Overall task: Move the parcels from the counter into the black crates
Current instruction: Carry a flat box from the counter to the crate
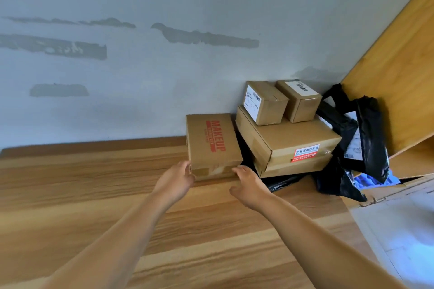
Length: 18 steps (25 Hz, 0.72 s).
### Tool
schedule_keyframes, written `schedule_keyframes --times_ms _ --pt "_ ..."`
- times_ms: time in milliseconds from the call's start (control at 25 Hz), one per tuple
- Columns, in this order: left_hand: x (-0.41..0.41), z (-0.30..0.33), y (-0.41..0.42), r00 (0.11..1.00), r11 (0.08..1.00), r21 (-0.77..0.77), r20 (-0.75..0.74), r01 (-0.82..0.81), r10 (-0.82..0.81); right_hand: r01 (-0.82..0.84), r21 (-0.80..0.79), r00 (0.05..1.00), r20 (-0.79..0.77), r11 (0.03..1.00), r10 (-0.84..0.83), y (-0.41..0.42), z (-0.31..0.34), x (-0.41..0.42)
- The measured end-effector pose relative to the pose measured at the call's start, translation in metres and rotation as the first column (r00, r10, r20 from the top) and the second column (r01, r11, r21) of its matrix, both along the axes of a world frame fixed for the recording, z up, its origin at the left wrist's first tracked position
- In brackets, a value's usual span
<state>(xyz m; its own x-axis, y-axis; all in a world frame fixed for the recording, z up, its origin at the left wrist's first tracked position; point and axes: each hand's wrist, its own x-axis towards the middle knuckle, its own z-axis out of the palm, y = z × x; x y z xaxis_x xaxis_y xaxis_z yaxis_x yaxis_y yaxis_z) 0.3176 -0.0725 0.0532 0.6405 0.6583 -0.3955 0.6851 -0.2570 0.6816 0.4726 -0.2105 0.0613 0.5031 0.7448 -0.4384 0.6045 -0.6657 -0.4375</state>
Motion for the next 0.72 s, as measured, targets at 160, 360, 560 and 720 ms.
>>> schedule_keyframes --times_ms 160,360,560,720 --pt "0.037 -0.011 0.009 0.994 0.991 -0.077 0.021 -0.106 0.108 -0.022 -0.008 1.000 0.003 1.000 0.022 0.031 -0.017 0.030" --pt "0.060 -0.021 0.018 0.965 0.949 -0.190 0.024 -0.251 0.260 0.054 0.003 0.983 -0.178 0.999 -0.053 0.054 -0.034 0.053" --pt "0.048 -0.030 0.012 0.893 0.877 -0.190 0.009 -0.441 0.451 0.135 0.033 0.960 -0.251 0.990 -0.123 0.062 -0.046 0.059" --pt "0.022 -0.038 0.017 0.844 0.826 -0.176 -0.095 -0.536 0.528 0.162 -0.045 0.909 -0.381 0.986 -0.167 0.069 -0.049 0.056"
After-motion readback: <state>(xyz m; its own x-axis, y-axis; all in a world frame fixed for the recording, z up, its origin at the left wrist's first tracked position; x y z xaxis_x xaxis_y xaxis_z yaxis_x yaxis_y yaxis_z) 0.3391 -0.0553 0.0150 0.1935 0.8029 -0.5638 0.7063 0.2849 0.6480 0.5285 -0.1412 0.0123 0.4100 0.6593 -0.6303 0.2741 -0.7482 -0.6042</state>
